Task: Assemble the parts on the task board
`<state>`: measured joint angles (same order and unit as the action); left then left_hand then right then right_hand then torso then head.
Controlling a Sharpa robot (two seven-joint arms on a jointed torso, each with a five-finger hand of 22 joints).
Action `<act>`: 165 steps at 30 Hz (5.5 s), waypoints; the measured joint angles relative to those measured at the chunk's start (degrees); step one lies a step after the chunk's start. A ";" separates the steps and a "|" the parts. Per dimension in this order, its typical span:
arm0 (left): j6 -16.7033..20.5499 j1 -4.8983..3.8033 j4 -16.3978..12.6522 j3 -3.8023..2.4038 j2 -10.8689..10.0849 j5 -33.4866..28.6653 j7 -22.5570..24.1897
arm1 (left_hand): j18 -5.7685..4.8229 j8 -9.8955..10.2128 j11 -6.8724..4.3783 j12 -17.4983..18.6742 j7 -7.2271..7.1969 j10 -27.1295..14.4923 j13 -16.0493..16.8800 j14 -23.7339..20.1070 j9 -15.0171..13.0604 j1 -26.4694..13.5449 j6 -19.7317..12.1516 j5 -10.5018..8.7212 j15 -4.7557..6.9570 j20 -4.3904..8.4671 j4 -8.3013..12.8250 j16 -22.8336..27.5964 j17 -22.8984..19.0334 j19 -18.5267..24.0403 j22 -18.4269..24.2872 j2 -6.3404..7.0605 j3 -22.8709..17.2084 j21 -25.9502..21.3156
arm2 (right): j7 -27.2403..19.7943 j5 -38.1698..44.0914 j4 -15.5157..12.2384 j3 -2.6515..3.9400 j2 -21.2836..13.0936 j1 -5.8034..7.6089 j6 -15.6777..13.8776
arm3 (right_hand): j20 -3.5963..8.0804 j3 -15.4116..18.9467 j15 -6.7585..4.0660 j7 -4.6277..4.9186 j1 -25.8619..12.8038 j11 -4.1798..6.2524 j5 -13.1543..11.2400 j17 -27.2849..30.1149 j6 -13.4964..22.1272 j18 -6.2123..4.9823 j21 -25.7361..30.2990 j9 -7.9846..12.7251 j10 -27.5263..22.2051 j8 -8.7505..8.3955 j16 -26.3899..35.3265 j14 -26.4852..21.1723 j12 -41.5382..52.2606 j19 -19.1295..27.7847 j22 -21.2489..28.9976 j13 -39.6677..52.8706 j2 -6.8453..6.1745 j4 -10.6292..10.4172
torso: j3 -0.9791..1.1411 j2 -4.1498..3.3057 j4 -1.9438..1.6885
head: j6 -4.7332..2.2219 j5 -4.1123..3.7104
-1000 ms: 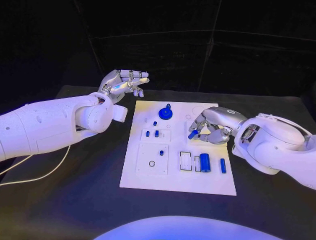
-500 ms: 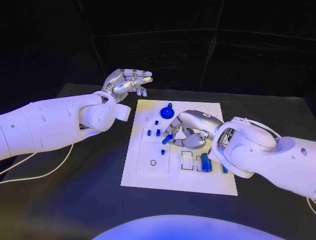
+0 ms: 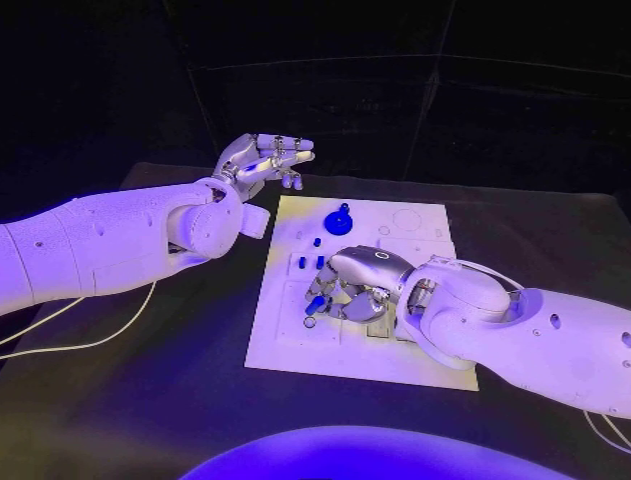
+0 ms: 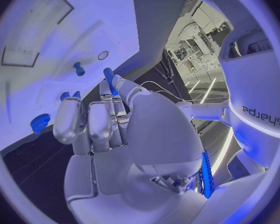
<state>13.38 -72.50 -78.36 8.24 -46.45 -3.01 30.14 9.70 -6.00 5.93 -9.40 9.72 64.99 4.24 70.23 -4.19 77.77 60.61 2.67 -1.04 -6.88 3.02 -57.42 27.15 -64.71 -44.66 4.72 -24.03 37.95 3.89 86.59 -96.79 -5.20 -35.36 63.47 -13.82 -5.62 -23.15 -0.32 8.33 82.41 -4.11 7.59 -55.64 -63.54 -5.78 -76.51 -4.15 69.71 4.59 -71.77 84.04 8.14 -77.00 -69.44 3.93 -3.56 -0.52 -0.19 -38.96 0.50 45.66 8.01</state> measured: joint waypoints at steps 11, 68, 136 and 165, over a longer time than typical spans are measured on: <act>-0.01 -0.01 0.08 0.00 0.10 -0.01 0.00 | 0.00 0.00 0.00 0.00 0.00 0.00 0.00 0.00 0.00 0.00 0.00 0.00 0.00 0.00 0.00 0.00 0.00 0.00 0.00 0.00 0.00 0.00 | 0.33 2.78 1.32 -0.08 1.62 -0.82 2.38 | 0.00 -0.16 0.00 0.09 0.00 0.00 -0.03 0.24 0.09 0.00 0.00 0.07 0.00 -0.18 0.00 0.00 -0.26 0.00 0.14 0.00 0.00 -0.16 | 0.03 0.02 0.03 | 0.16 0.37; -0.19 0.00 0.16 0.00 0.11 -0.04 -0.06 | 0.00 0.00 0.00 0.00 0.00 0.00 0.00 0.00 0.00 0.00 0.00 0.00 0.00 0.00 0.00 0.00 0.01 0.00 -0.02 0.00 0.00 0.00 | 4.94 8.80 2.74 -0.87 4.42 -1.14 3.86 | -0.62 2.89 0.43 0.99 -4.46 -1.11 -2.59 0.51 10.85 0.00 0.25 0.54 -1.12 -0.98 0.01 0.00 -2.90 0.63 0.53 0.07 -3.81 -2.20 | 0.04 0.05 0.04 | 0.16 0.37; -0.35 -0.01 0.22 0.02 -0.75 -0.07 -0.23 | 0.00 0.00 0.00 -0.36 0.00 0.00 0.00 0.00 -0.01 0.00 0.00 0.00 0.00 0.00 -0.09 0.00 -0.11 0.00 0.15 0.00 0.41 -0.23 | -1.43 -6.65 -7.58 -0.29 -14.60 2.23 -11.80 | -0.28 7.74 -0.46 -0.01 -3.92 0.59 1.41 -2.12 4.52 0.06 -0.59 -0.69 5.28 1.57 -1.92 0.00 3.18 -0.80 -1.19 2.46 -2.82 -2.34 | -0.01 0.29 0.27 | -0.71 -1.63; -0.45 0.19 0.30 0.07 -0.98 -0.07 -0.24 | -0.01 0.00 0.00 -0.36 0.00 0.00 0.00 0.00 -0.01 0.00 0.00 0.00 0.00 0.00 -0.09 0.00 -0.10 0.00 0.13 0.00 0.41 -0.22 | 26.16 -11.90 -11.08 -1.20 -23.57 -1.12 -6.44 | 2.45 30.23 -2.98 -2.89 -12.49 3.37 4.88 -17.01 5.73 2.70 -8.04 -9.01 10.94 12.06 -10.43 -0.09 60.87 -6.57 -5.50 65.98 -1.21 -16.13 | -0.21 0.70 1.01 | -0.48 -7.32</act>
<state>12.94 -72.31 -78.06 8.31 -47.43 -3.09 29.91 9.69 -6.00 5.93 -9.76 9.72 65.00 4.24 70.23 -4.20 77.77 60.61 2.67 -1.04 -6.88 2.93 -57.42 27.05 -64.71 -44.52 4.72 -23.62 37.73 30.05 74.69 -107.87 -6.40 -58.94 62.34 -20.26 -3.17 7.08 -3.30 5.44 69.92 -0.73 12.47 -72.65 -57.81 -3.08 -84.55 -13.16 80.65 16.64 -82.20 83.95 69.01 -83.57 -74.94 69.91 -4.77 -16.65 -0.40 -38.26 1.51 45.18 0.70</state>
